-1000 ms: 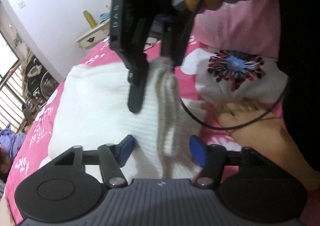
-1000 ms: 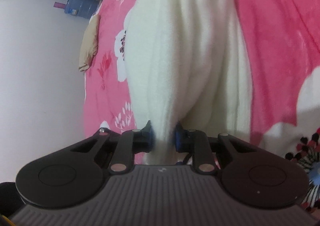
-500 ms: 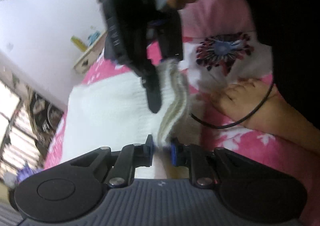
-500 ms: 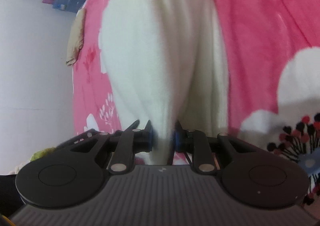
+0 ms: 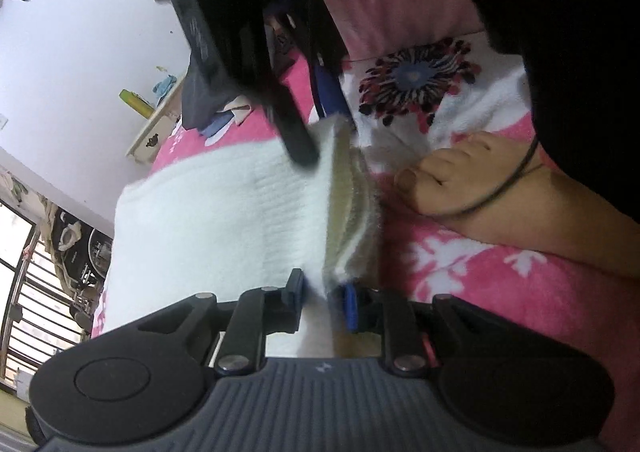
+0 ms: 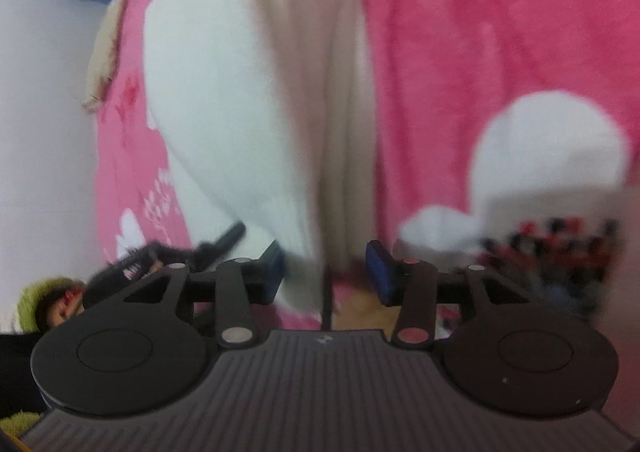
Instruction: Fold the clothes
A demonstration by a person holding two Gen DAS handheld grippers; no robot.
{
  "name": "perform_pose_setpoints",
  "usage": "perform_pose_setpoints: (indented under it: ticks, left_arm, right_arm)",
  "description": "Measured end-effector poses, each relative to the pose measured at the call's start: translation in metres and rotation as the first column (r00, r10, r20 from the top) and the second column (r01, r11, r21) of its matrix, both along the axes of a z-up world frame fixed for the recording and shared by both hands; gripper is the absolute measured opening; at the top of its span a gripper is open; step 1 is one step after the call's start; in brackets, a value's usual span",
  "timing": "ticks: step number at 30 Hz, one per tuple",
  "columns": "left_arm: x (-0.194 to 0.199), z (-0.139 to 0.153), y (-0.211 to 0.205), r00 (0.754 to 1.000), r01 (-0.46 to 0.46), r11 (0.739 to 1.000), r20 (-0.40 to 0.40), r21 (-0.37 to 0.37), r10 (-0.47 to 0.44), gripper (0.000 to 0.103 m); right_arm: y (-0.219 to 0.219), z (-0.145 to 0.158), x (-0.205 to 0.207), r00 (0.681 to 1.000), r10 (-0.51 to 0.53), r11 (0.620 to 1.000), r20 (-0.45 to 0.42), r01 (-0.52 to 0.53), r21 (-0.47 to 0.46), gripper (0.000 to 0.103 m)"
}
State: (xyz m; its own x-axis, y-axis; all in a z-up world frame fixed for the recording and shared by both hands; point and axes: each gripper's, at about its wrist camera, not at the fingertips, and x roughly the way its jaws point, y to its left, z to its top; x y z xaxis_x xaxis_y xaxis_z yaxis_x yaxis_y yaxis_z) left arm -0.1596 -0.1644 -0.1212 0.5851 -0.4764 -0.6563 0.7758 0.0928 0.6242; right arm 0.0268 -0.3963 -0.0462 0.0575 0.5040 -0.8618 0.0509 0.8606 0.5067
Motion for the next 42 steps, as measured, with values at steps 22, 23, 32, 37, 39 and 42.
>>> perform_pose_setpoints:
  ticks: [22,23,32,37,39,42]
  left_arm:
    - [0.013,0.025,0.032,0.986,0.037,0.998,-0.160,-0.047,-0.044,0.040]
    - [0.018,0.034,0.043,0.977,0.044,0.997,-0.208,-0.057,-0.055,0.040]
    - [0.123,0.075,0.093,0.930,0.022,0.999,-0.366,0.025,-0.011,0.041]
    - [0.177,0.092,0.093,0.909,-0.063,0.997,-0.415,-0.035,0.043,0.044]
    - [0.188,0.087,0.095,0.890,-0.125,0.988,-0.450,-0.086,0.073,0.045]
    - [0.204,0.080,0.098,0.856,-0.219,0.963,-0.504,-0.157,0.113,0.051]
  right_arm:
    - [0.131,-0.021,0.013,0.623,0.776,0.441,-0.102,-0.652,-0.617,0.016]
    - [0.130,-0.006,0.021,0.627,0.775,0.455,-0.078,-0.639,-0.621,0.016]
    - [0.122,0.124,0.084,0.651,0.685,0.669,0.328,-0.382,-0.638,0.017]
    - [0.128,0.137,0.101,0.600,0.576,0.794,0.555,-0.251,-0.553,0.017]
    - [0.137,0.113,0.101,0.582,0.557,0.812,0.593,-0.231,-0.536,0.016]
    - [0.133,0.079,0.115,0.592,0.545,0.802,0.594,-0.160,-0.576,0.016]
